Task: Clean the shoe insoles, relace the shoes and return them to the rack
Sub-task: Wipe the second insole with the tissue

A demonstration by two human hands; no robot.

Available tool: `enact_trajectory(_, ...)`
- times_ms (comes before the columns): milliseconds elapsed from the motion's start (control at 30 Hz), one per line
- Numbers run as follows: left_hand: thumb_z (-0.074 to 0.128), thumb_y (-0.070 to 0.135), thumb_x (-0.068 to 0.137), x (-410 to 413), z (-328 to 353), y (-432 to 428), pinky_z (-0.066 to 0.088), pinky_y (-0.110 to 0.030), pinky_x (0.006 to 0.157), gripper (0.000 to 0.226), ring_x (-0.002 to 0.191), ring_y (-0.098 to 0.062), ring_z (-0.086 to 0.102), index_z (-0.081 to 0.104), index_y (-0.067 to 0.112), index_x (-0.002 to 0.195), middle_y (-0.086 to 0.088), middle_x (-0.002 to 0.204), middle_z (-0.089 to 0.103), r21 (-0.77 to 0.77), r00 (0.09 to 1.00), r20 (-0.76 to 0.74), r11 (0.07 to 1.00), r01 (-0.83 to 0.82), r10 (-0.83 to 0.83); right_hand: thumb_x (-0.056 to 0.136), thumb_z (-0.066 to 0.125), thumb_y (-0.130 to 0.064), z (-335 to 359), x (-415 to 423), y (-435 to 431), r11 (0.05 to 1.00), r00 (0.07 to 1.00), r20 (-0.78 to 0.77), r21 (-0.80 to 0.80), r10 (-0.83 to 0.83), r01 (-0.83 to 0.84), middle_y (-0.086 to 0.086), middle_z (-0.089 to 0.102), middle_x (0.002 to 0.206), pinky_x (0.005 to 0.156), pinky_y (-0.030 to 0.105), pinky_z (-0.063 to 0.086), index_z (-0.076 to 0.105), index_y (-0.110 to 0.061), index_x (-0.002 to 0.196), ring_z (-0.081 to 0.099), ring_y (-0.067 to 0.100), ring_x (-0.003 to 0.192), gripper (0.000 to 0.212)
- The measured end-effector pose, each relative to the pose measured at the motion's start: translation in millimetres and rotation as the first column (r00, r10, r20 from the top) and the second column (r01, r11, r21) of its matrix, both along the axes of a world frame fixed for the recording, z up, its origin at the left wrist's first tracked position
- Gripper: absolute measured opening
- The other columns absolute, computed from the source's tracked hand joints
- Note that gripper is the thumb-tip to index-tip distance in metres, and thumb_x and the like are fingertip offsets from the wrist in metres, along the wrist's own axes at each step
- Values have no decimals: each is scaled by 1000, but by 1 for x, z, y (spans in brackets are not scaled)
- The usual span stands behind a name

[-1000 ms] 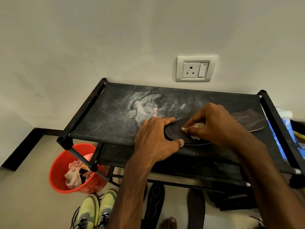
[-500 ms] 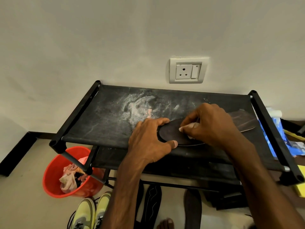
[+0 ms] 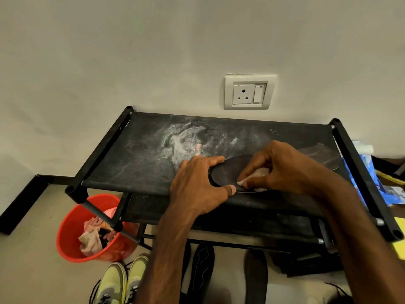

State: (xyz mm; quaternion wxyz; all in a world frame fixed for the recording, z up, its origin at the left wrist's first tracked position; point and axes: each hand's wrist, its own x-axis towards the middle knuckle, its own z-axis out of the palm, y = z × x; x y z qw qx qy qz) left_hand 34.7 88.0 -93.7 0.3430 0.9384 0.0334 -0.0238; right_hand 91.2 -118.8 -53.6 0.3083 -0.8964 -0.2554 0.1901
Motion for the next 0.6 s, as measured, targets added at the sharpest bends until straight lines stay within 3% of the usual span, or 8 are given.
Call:
enact_trajectory(167, 83, 52, 74, 1, 0, 1, 44, -40, 107, 76, 131, -11, 41, 50, 46, 142, 16, 137, 51, 6, 1000, 0, 1000, 10, -10, 80, 84, -34, 6, -1, -2, 999, 998, -66, -39, 9, -11, -14, 78, 83, 84, 34, 61, 82, -38, 84, 73, 2, 83, 6)
enact_trajectory(300, 83, 53, 73, 1, -1, 2, 45, -42, 107, 76, 130, -11, 44, 51, 45, 142, 16, 135, 53, -10, 1000, 4, 1000, 22, -22, 80, 83, -43, -6, 3, 4, 977, 973, 143, -80, -183, 195, -21, 74, 76, 72, 31, 59, 80, -44, 82, 68, 0, 75, 4)
enact_trajectory(433, 82, 55, 73, 1, -2, 3, 45, -43, 106, 75, 129, -13, 44, 52, 45, 141, 15, 134, 53, 0, 999, 10, 1000, 32, -32, 81, 78, -49, -27, 6, 15, 891, 838, 321, 44, -441, 452, -14, 75, 80, 75, 39, 60, 80, -43, 89, 70, 11, 81, 10)
enact_trajectory(533, 81, 55, 74, 1, -2, 3, 44, -42, 107, 74, 130, -12, 43, 51, 45, 141, 16, 134, 52, 1, 999, 7, 999, 33, -33, 83, 76, -50, -36, 4, 20, 853, 770, 383, 114, -510, 509, -10, 78, 89, 78, 43, 60, 80, -42, 94, 71, 17, 89, 14)
enact_trajectory(600, 81, 54, 75, 1, -1, 2, 44, -42, 108, 74, 130, -11, 41, 51, 45, 142, 17, 134, 52, 7, 1000, 5, 1000, 29, -29, 85, 76, -47, -35, 7, 18, 886, 807, 382, 77, -450, 458, -10, 78, 98, 81, 44, 60, 80, -42, 97, 71, 17, 94, 13)
